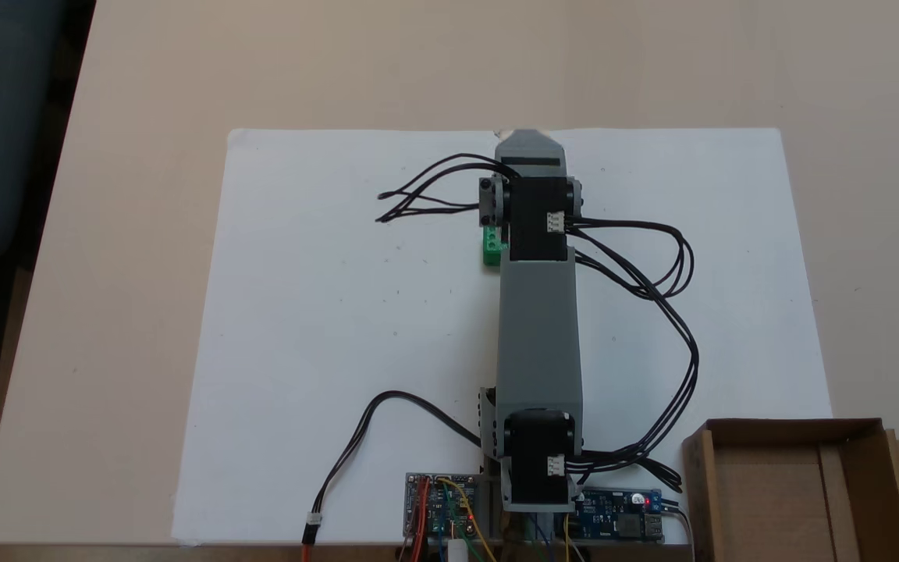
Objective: Grasp a green dice and put it in the bin.
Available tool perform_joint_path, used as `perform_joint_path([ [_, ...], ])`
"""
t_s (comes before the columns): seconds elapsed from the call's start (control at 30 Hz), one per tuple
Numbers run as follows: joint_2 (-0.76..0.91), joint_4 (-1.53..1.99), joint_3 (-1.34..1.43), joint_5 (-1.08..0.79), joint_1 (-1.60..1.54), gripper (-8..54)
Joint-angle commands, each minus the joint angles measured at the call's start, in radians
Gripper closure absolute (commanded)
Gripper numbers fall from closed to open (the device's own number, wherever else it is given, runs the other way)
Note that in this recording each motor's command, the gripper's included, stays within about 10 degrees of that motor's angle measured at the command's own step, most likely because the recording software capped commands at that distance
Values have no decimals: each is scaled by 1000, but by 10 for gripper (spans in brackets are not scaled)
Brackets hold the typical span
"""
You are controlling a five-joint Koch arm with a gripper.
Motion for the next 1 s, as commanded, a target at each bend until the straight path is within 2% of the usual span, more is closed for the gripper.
perform_joint_path([
  [0.0,9,164,-48,69,-6,1],
  [0.2,9,316,-49,66,29,-40],
  [0.4,9,376,-57,67,63,-41],
  [0.97,-109,160,-55,97,-20,-35],
])
